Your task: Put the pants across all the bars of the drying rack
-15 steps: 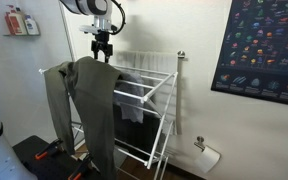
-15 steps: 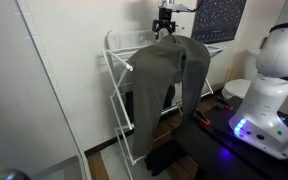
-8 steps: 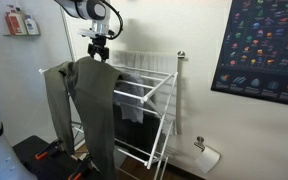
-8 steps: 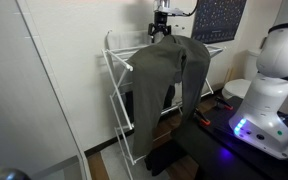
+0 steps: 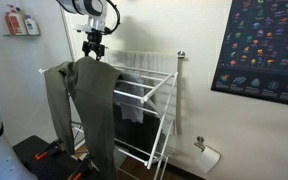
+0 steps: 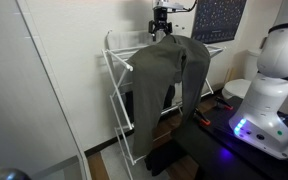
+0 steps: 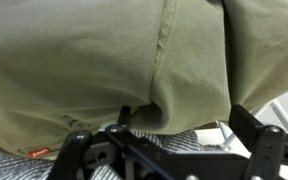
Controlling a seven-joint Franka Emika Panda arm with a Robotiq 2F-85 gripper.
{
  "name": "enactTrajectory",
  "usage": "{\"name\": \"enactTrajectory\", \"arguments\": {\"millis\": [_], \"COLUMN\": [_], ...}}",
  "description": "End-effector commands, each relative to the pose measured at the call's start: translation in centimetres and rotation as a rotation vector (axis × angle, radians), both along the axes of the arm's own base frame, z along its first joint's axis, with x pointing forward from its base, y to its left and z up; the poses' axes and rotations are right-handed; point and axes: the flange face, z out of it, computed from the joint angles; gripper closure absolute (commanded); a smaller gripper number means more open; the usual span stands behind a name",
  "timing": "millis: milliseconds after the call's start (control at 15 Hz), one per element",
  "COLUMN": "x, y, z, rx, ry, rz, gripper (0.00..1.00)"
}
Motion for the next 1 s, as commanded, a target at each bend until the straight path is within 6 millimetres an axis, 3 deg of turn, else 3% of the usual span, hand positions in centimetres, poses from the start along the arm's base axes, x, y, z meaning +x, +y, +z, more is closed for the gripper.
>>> {"name": "enactTrajectory", "arguments": {"millis": [0, 667, 733, 933], "x": [-1.0, -1.6, -1.6, -1.4], "y": [0.2, -0.5, -0.5, -0.7], "z": [0.9, 1.1, 1.2, 2.0], "rx": [-0.056, -0.135, -0.13, -0.111], "ry": [0.061, 0.103, 0.098, 0.071], "rz": [0.004, 0.01, 0.008, -0.006], "gripper": [0.2, 0.95, 1.0, 1.0]}}
